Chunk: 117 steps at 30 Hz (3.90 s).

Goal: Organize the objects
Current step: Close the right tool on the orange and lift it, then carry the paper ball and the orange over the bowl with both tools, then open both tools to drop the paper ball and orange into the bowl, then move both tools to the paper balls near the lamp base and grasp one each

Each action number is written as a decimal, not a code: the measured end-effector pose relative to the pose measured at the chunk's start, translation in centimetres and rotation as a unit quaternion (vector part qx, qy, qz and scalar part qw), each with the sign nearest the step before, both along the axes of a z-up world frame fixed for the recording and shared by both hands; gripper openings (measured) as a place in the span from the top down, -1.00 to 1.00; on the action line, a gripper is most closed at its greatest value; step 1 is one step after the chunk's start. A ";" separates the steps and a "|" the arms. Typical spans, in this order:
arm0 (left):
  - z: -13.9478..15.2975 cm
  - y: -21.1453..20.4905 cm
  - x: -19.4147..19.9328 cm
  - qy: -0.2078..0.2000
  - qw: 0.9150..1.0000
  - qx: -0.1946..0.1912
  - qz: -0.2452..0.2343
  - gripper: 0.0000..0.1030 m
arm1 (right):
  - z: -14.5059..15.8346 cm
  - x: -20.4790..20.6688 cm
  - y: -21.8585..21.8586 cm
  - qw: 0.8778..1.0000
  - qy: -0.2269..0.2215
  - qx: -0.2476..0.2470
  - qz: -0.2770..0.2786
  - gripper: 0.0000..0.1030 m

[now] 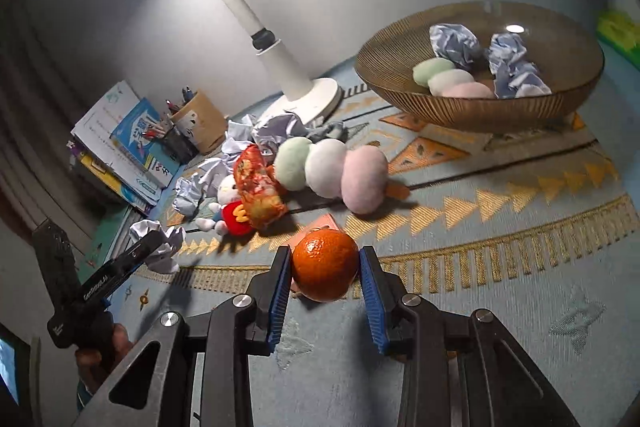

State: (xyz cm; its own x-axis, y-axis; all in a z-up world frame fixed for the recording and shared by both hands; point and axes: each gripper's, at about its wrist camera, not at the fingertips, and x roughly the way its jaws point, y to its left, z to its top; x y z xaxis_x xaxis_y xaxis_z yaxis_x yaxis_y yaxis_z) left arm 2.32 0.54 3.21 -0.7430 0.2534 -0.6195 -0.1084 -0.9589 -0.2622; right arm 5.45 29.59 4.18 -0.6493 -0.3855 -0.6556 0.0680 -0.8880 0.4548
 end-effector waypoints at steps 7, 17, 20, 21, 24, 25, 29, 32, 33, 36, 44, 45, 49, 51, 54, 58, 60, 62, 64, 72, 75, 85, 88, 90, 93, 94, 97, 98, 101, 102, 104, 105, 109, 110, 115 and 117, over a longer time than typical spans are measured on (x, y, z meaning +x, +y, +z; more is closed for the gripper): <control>-0.2 1.1 0.5 0.010 0.999 -0.035 -0.001 -0.09 | -2.1 0.1 -0.3 0.999 -0.023 0.027 0.029 0.35; -0.1 1.4 0.8 0.020 0.999 -0.040 -0.009 -0.11 | -1.5 2.6 0.1 0.992 -0.021 0.110 0.062 -0.25; -0.1 1.4 0.8 0.020 0.999 -0.040 -0.009 -0.11 | -1.2 3.0 0.3 0.991 -0.013 0.114 0.069 -0.25; -0.2 1.4 0.8 0.019 0.999 -0.040 -0.009 -0.11 | -1.2 2.9 0.3 0.991 -0.015 0.113 0.069 -0.25; -0.2 1.4 0.8 0.018 0.999 -0.041 -0.009 -0.11 | -1.9 2.7 0.1 0.989 -0.024 0.137 0.060 -0.25; -0.2 1.4 0.8 0.018 0.999 -0.040 -0.009 -0.11 | -2.1 2.6 0.2 0.988 -0.026 0.139 0.055 -0.25; -0.3 1.5 0.7 0.017 0.999 -0.037 -0.016 -0.11 | -2.3 2.1 0.1 0.990 -0.030 0.127 0.045 -0.25; -0.3 1.7 0.8 0.017 0.999 -0.041 -0.018 -0.11 | -2.3 1.8 -0.9 0.989 -0.034 0.135 0.053 -0.25; -0.3 1.8 0.8 0.016 0.999 -0.044 -0.018 -0.11 | -2.2 1.9 -1.4 0.987 -0.030 0.144 0.057 -0.25; -0.3 2.1 0.8 0.016 0.998 -0.052 -0.022 -0.11 | -2.1 1.9 -2.3 0.983 -0.025 0.173 0.053 -0.17; 1.0 4.1 1.5 0.010 0.997 -0.062 -0.047 -0.10 | -0.3 2.4 -2.0 0.984 -0.008 0.176 0.038 0.30; 2.1 4.9 1.7 0.023 0.996 -0.059 -0.060 -0.10 | 0.8 2.5 -1.4 0.986 0.003 0.164 0.035 0.30; 7.5 10.1 1.0 0.083 0.987 -0.068 -0.117 -0.10 | 7.0 2.5 2.4 0.988 0.062 0.138 -0.014 0.30; 9.7 13.0 -0.6 0.102 0.983 -0.056 -0.145 -0.10 | 10.2 2.0 4.4 0.984 0.097 0.140 -0.057 0.30; 11.5 16.8 -4.0 0.111 0.978 -0.031 -0.171 -0.10 | 13.6 0.8 7.8 0.978 0.136 0.116 -0.112 0.30; 11.2 19.9 -9.2 0.084 0.978 0.030 -0.187 -0.10 | 15.1 -1.8 11.7 0.970 0.154 0.079 -0.169 0.30; 10.5 21.2 -10.9 0.082 0.979 0.040 -0.185 -0.10 | 14.6 -3.6 13.2 0.969 0.154 0.067 -0.183 0.30; 9.8 22.4 -11.9 0.090 0.980 0.029 -0.178 -0.10 | 13.7 -5.2 14.2 0.966 0.154 0.071 -0.194 0.30; 9.0 23.4 -12.5 0.095 0.979 0.027 -0.179 -0.10 | 12.5 -6.7 15.2 0.965 0.152 0.071 -0.199 0.30; 5.8 26.1 -14.7 0.074 0.979 0.015 -0.191 -0.28 | 7.4 -10.4 18.1 0.972 0.093 0.048 -0.212 0.29; 5.3 26.1 -14.8 0.067 0.979 0.021 -0.194 -0.98 | 6.6 -10.7 18.7 0.973 0.076 0.042 -0.215 -0.16; 10.5 19.9 -10.5 0.108 0.978 0.038 -0.174 -0.98 | 9.4 -7.4 18.0 0.969 0.122 0.033 -0.214 -0.37; 12.5 16.1 -7.3 0.129 0.980 0.021 -0.147 -0.99 | 11.5 -5.8 15.4 0.972 0.132 0.054 -0.185 -0.37; 13.3 12.8 -4.8 0.137 0.984 0.012 -0.116 -0.99 | 12.4 -4.2 13.5 0.977 0.141 0.048 -0.154 -0.38; 13.2 7.4 -1.4 0.136 0.989 0.009 -0.059 -0.99 | 12.4 -1.8 10.0 0.983 0.146 0.030 -0.105 -0.38; 12.6 5.8 -0.3 0.133 0.991 0.000 -0.033 -0.99 | 11.9 -1.2 8.8 0.985 0.141 0.025 -0.091 -0.39; 9.3 1.7 1.8 0.106 0.993 -0.045 0.041 -0.99 | 8.6 0.5 4.8 0.991 0.113 0.021 -0.063 -0.51; 7.6 0.7 1.9 0.090 0.992 -0.061 0.057 -0.99 | 7.0 0.7 3.5 0.993 0.098 0.023 -0.055 -0.66; 2.6 -2.1 1.8 0.039 0.991 -0.089 0.089 -0.99 | 2.6 1.1 0.5 0.995 0.073 0.050 -0.047 -0.72; 1.4 -2.8 1.8 0.028 0.992 -0.087 0.090 -0.99 | 1.5 1.0 0.2 0.996 0.067 0.050 -0.043 -0.72; -0.1 -3.3 1.5 0.011 0.992 -0.085 0.090 -0.99 | 0.4 0.9 -0.7 0.995 0.060 0.068 -0.040 -0.72; -0.6 -3.3 1.4 0.012 0.992 -0.084 0.089 -0.99 | 0.5 0.8 -1.0 0.994 0.062 0.084 -0.040 -0.72; -0.5 -2.6 1.6 0.023 0.990 -0.108 0.091 -0.99 | -0.1 0.4 -1.3 0.994 0.050 0.094 -0.034 -0.83; -0.4 -2.5 1.8 0.025 0.989 -0.111 0.090 -0.99 | -0.3 0.1 -1.4 0.994 0.044 0.094 -0.033 -0.83; -0.4 -3.1 2.0 0.024 0.992 -0.087 0.085 -0.99 | -0.4 0.0 -1.9 0.992 0.043 0.110 -0.036 -0.83; -0.5 -3.4 1.8 0.017 0.993 -0.076 0.083 -0.99 | -0.4 -0.1 -2.3 0.991 0.043 0.122 -0.034 -0.83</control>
State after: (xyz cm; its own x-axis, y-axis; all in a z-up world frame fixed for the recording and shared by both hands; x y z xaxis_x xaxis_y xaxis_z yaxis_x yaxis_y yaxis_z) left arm 4.08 -2.88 2.67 -0.7881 0.0305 -0.6147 0.0482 -0.9926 -0.1110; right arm 5.39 27.25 3.78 -0.7261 -0.1760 -0.6647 0.0336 -0.9746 0.2213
